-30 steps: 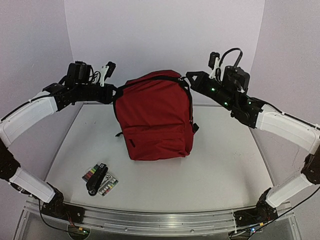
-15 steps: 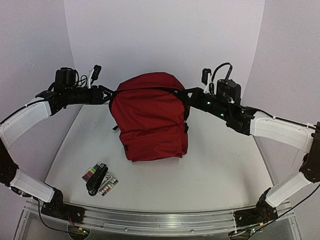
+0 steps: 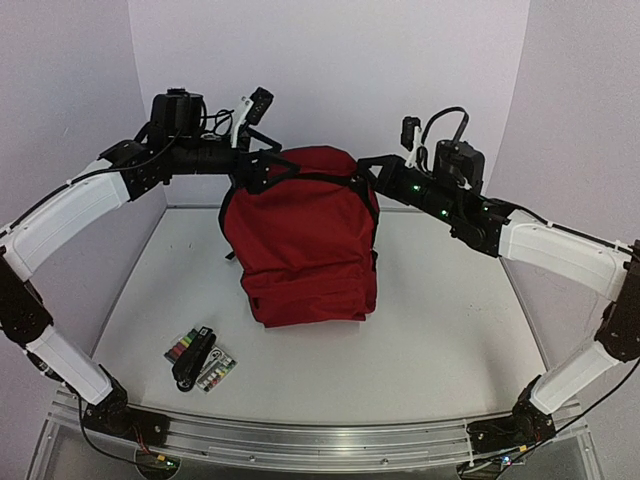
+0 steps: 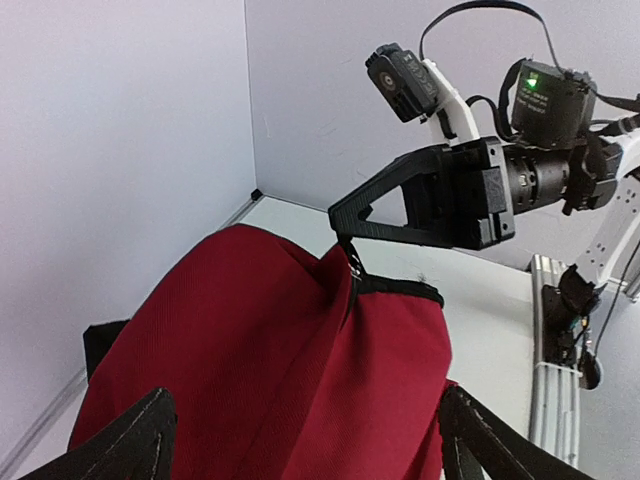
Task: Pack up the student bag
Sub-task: Zip the student bag at the center of the board.
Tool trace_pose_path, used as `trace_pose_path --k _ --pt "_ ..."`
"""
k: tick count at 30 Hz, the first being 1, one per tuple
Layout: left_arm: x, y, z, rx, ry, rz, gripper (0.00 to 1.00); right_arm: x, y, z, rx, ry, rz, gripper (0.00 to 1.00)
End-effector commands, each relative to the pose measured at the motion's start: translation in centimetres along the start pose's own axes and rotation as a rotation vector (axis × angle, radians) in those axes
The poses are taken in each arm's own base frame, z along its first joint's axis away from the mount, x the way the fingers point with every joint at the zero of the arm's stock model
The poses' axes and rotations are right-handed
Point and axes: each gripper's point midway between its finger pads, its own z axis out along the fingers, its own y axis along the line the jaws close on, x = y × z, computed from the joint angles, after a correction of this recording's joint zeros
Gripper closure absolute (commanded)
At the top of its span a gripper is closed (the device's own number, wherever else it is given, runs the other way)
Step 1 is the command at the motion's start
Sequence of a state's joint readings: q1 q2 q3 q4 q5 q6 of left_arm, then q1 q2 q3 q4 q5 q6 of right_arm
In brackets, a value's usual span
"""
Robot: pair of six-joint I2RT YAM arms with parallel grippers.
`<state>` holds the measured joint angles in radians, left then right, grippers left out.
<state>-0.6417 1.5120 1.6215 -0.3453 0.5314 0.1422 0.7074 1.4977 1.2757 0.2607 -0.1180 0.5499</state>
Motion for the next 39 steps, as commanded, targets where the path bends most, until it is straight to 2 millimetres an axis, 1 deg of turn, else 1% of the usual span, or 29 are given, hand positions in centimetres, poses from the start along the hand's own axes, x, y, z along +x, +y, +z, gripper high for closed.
trace_pose_path --k 1,2,4,6,7,8,10,11,12,13,14,16,17,18,21,22,23,24,25,26,28,29,31,32,34,35,37,39 --pt "2.4 0.7 3.3 -0.079 0.145 0.172 0.1 -1.5 0.9 0.4 -0.026 -0.034 -0.011 1.0" --pt "2.7 0.8 3.9 -0.094 0.166 0.199 0.1 -1.4 0.9 0.5 -0.026 -0.032 -0.01 1.0" --pt "3.4 1.9 5.0 -0.164 0.197 0.247 0.1 -1.3 0.8 0.4 -0.027 -0.03 -0.01 1.0" --pt "3.6 2.7 5.6 -0.217 0.204 0.293 0.1 -1.2 0.8 0.4 -0.027 -0.027 -0.011 1.0" --pt "3.5 3.1 5.7 -0.239 0.205 0.303 0.11 -1.2 0.8 0.4 -0.027 -0.027 -0.013 1.0" --pt "3.4 3.4 5.9 -0.255 0.2 0.308 0.14 -1.2 0.9 0.3 -0.028 -0.027 -0.015 1.0" --pt "3.0 3.8 6.0 -0.273 0.187 0.314 0.3 -1.2 0.9 0.2 -0.029 -0.027 -0.017 1.0" --pt "2.9 3.8 6.0 -0.274 0.18 0.317 0.41 -1.3 0.9 0.2 -0.029 -0.029 -0.019 1.0" --pt "2.6 3.8 6.0 -0.273 0.172 0.323 0.58 -1.3 0.9 0.1 -0.027 -0.032 -0.02 1.0" --pt "2.3 3.8 6.0 -0.276 0.164 0.327 0.71 -1.5 1.0 0.1 -0.026 -0.036 -0.022 1.0" --pt "1.9 3.8 5.9 -0.283 0.154 0.332 0.82 -1.8 1.1 0.0 -0.027 -0.043 -0.025 1.0" --pt "0.1 4.2 5.3 -0.322 0.11 0.334 0.98 -3.1 1.9 -0.2 -0.034 -0.061 -0.035 1.0" --pt "-1.4 4.3 4.8 -0.338 0.075 0.33 1.0 -3.5 2.1 -0.3 -0.03 -0.062 -0.041 1.0" --pt "-3.2 4.4 4.2 -0.363 0.038 0.325 1.0 -4.8 2.7 -0.7 -0.03 -0.084 -0.05 1.0" --pt "-8.6 4.8 1.8 -0.411 -0.062 0.293 1.0 -7.3 3.3 -1.9 0.008 -0.133 -0.061 1.0" --pt "-9.7 5.3 1.2 -0.421 -0.078 0.272 1.0 -8.0 3.2 -2.3 0.025 -0.151 -0.062 1.0" --pt "-10.4 5.8 0.9 -0.428 -0.089 0.247 1.0 -8.3 3.2 -2.8 0.036 -0.162 -0.059 1.0" --pt "-11.2 6.5 0.2 -0.439 -0.102 0.222 1.0 -8.3 2.6 -3.0 0.063 -0.172 -0.054 1.0" --pt "-11.5 7.1 -0.1 -0.447 -0.106 0.203 1.0 -7.9 1.8 -3.3 0.09 -0.17 -0.047 1.0" --pt "-11.3 8.0 -0.2 -0.46 -0.103 0.186 1.0 -6.9 0.8 -3.2 0.117 -0.156 -0.036 1.0" --pt "-10.3 9.7 -0.3 -0.477 -0.087 0.145 1.0 -4.5 -1.2 -3.0 0.168 -0.119 -0.005 1.0" --pt "-9.4 10.2 0.0 -0.467 -0.073 0.127 1.0 -2.5 -2.8 -2.9 0.201 -0.084 0.012 1.0" --pt "-7.1 11.0 0.7 -0.461 -0.04 0.104 1.0 1.0 -5.5 -2.9 0.258 -0.041 0.058 1.0" --pt "-6.2 11.3 0.9 -0.468 -0.029 0.097 1.0 3.2 -7.2 -3.1 0.29 -0.014 0.08 1.0" --pt "-5.1 12.2 0.9 -0.491 -0.028 0.078 1.0 7.6 -10.5 -3.6 0.353 0.031 0.12 1.0" --pt "-4.7 12.9 0.7 -0.505 -0.031 0.056 1.0 9.4 -11.7 -3.6 0.374 0.055 0.123 1.0" --pt "-4.6 14.0 0.3 -0.525 -0.042 0.016 1.0 12.4 -13.7 -3.3 0.411 0.104 0.136 1.0" --pt "-5.0 14.5 0.0 -0.532 -0.058 -0.001 1.0 14.4 -14.5 -2.8 0.413 0.142 0.154 1.0"
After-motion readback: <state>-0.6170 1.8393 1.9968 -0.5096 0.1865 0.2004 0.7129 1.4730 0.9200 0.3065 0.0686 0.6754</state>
